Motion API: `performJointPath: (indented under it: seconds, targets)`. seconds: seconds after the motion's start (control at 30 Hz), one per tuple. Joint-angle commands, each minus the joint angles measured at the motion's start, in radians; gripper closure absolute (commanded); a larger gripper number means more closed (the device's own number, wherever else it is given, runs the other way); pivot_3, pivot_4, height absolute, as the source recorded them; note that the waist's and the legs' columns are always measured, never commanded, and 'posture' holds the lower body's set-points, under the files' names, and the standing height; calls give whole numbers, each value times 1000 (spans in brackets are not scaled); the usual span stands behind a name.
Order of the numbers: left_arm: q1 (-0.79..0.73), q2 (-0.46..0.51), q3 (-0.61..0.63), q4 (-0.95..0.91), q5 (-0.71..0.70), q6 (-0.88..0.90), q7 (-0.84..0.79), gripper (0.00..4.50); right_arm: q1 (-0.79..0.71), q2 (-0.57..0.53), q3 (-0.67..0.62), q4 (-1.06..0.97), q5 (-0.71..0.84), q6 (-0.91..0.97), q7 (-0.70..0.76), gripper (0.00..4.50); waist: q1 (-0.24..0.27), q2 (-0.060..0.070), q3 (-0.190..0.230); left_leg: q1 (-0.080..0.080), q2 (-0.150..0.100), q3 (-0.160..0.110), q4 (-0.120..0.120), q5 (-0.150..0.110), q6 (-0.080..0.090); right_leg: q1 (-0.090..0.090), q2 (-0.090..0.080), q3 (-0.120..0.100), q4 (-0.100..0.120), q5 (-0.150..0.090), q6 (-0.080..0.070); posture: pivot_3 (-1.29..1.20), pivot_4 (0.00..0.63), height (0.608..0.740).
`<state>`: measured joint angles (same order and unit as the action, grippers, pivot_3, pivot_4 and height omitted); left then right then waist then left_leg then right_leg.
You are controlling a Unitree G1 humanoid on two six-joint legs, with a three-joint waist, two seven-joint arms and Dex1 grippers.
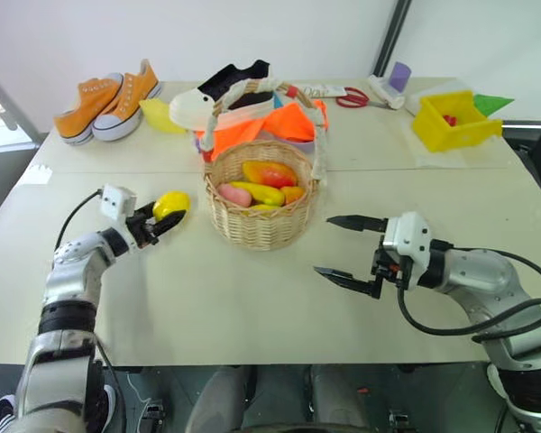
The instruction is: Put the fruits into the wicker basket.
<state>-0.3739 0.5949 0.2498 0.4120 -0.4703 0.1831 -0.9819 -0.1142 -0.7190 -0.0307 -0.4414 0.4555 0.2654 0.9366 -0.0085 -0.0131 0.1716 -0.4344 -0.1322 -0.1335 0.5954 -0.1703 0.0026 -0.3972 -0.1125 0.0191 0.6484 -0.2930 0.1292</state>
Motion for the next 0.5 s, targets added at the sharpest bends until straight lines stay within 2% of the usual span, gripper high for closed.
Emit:
performJointPath:
  seconds: [0.03, 0.13, 0.23, 0.37, 0.5]
  targets:
    - [115, 67, 108, -371, -211, 181, -32, 2141, 13, 7, -65, -10, 23, -29, -9, 0, -6, 0, 0, 0, 0, 0, 0, 0, 0, 0, 0, 0, 0, 0, 0, 0, 150, 740]
    - [175, 92, 127, -612, -333, 321, 37, 2141, -18, 58, -96, 40, 10, -58, -71, 0, -2, 1, 0, 0, 1, 0, 0, 0, 0, 0, 0, 0, 1, 0, -1, 0, 150, 740]
    - [88, 29, 55, -717, -345, 373, 174, 2141, -76, 118, -102, 121, -15, -66, -139, 0, 5, 1, 0, 6, 1, 0, 1, -1, -2, 3, 0, 0, 0, -2, -4, 0, 150, 740]
    - [-47, -96, -99, -710, -208, 334, 305, 2141, -106, 135, -72, 140, -47, -92, -141, 0, 21, 1, 0, 8, -1, 1, 2, -1, -2, 6, 0, 0, -2, -2, -3, 0, 150, 740]
    - [-139, -186, -153, -601, -116, 283, 374, 2141, -137, 150, -55, 135, -52, -75, -159, 0, 17, 1, 0, 7, 0, 1, 0, 0, 0, 7, 1, 1, 0, 0, 0, 0, 150, 740]
